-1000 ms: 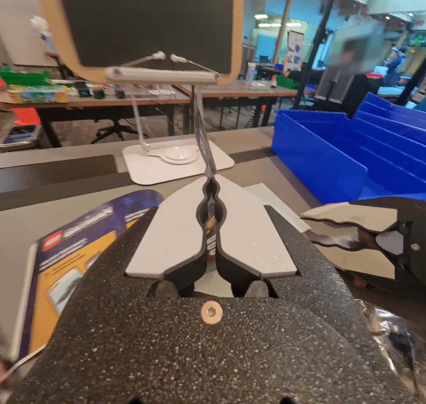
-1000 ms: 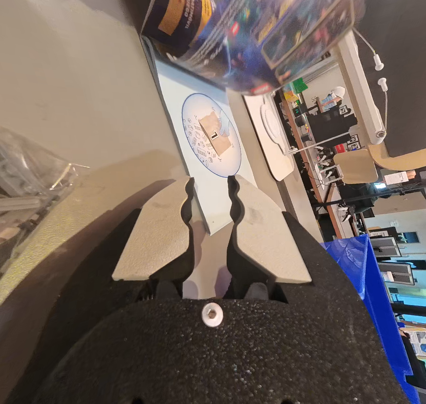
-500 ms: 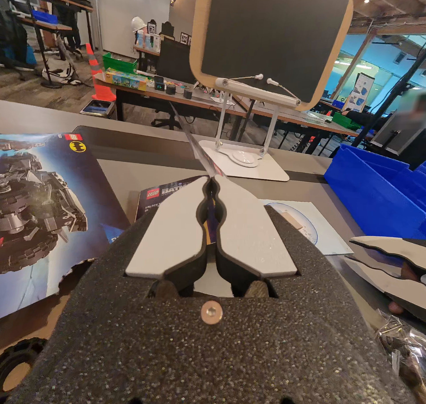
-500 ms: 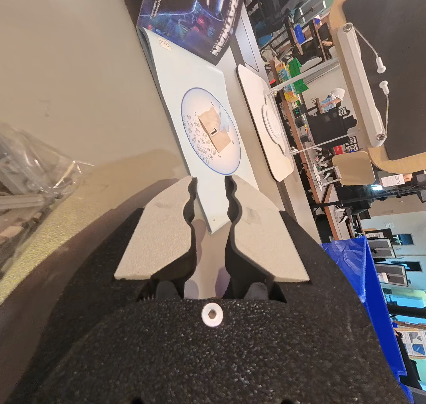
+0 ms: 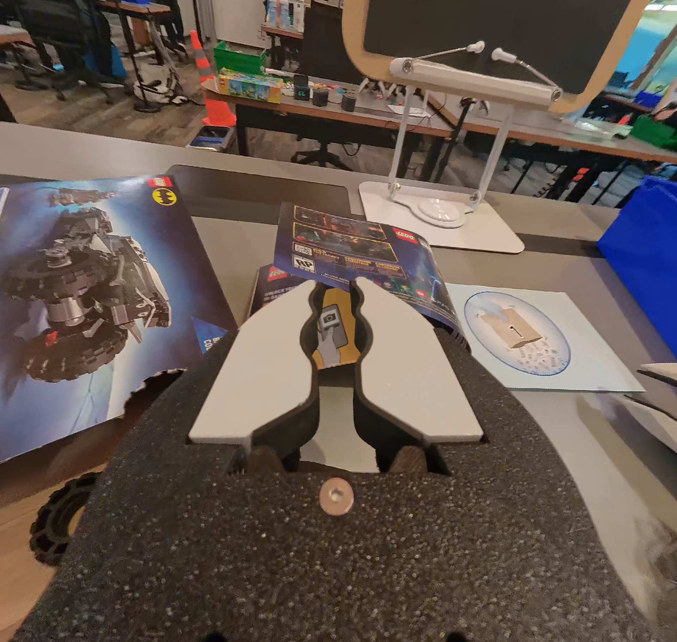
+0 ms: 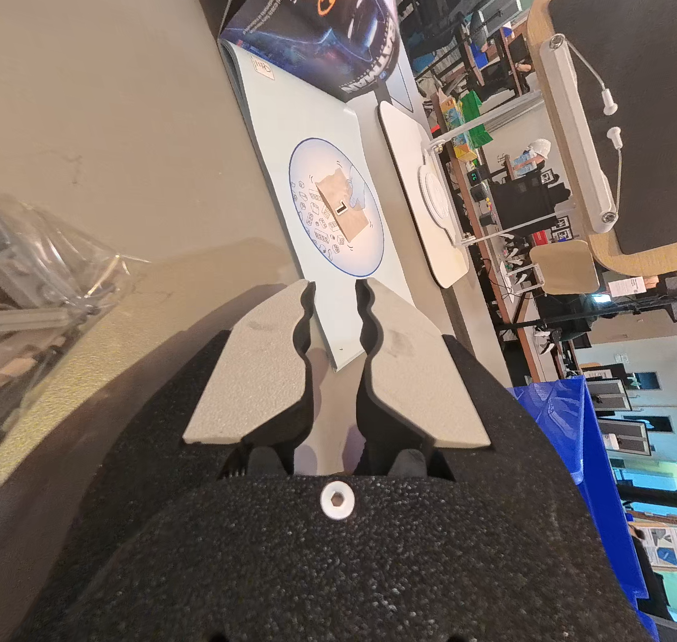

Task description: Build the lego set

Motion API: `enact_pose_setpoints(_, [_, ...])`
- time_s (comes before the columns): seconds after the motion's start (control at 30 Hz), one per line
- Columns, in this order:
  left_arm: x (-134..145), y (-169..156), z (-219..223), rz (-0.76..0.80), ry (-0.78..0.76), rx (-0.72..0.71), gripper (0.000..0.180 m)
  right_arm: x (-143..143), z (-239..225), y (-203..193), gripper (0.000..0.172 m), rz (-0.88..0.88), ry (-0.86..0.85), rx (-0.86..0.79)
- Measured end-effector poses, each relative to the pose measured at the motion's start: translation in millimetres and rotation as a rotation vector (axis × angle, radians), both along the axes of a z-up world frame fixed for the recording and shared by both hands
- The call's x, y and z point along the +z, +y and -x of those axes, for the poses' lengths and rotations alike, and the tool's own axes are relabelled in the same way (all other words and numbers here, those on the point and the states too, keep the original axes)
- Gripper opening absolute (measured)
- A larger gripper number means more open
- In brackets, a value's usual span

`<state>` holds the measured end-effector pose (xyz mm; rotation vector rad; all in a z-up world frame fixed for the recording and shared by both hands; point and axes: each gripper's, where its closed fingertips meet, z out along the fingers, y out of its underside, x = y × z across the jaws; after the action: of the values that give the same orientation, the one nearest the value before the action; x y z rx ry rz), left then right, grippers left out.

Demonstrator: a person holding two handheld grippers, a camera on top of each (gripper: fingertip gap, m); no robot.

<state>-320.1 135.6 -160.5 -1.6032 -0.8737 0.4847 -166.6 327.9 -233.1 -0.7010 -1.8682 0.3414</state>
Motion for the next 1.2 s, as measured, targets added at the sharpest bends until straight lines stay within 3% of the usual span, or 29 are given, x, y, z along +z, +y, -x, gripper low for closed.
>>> enact_pose_setpoints(0.33, [9.2,-22.7,-8.5,0.032,0.111,0.044,0.026,-0.9,-0.1,-0.9,0.021,-0.002,-0.005,0.008])
enact_pose_setpoints(0.43, [34.4,-12.7,-29.7,-0.021,0.28,-0.064,0.016,-1.1,-0.2,-1.2,0.02,-0.002,-0.007,0.01])
enact_pose_setpoints(0.53, [51.2,16.7,-71.1,-0.084,0.412,-0.31,0.009,-1.4,-0.1,-1.0,0.02,0.009,-0.013,0.012])
enact_pose_setpoints(0.63, [23.4,56.6,-126.6,-0.046,0.283,-0.703,0.013,-1.7,0.0,-0.9,0.02,0.025,-0.022,0.015])
enact_pose_setpoints(0.77, [-25.6,78.0,-167.8,0.146,0.145,-0.95,0.028,-2.2,-0.4,-1.4,0.02,0.047,-0.034,0.026])
enact_pose_setpoints(1.03, [-35.5,78.5,-189.3,0.197,0.11,-1.105,0.043,-1.2,-1.5,-2.8,0.027,0.129,-0.065,0.057])
enact_pose_setpoints(1.2, [-34.1,77.2,-197.9,0.125,-0.057,-1.254,0.052,6.4,-4.6,-5.1,0.028,0.237,-0.061,0.104])
